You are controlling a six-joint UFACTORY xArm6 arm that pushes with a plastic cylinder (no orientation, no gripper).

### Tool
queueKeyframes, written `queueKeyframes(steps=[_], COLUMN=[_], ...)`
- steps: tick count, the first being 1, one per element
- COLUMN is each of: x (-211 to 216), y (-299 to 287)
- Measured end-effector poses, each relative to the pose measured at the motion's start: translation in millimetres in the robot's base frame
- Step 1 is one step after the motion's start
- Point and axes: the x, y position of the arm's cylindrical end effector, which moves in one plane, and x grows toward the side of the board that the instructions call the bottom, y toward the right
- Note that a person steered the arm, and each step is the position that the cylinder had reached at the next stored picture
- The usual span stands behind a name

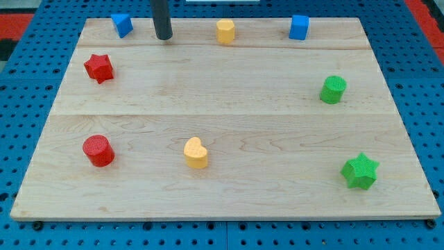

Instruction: Push the green circle to the center left

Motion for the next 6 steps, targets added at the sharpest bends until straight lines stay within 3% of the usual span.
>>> queueKeyframes(steps=[4, 6], x=[6, 67], y=[0, 70])
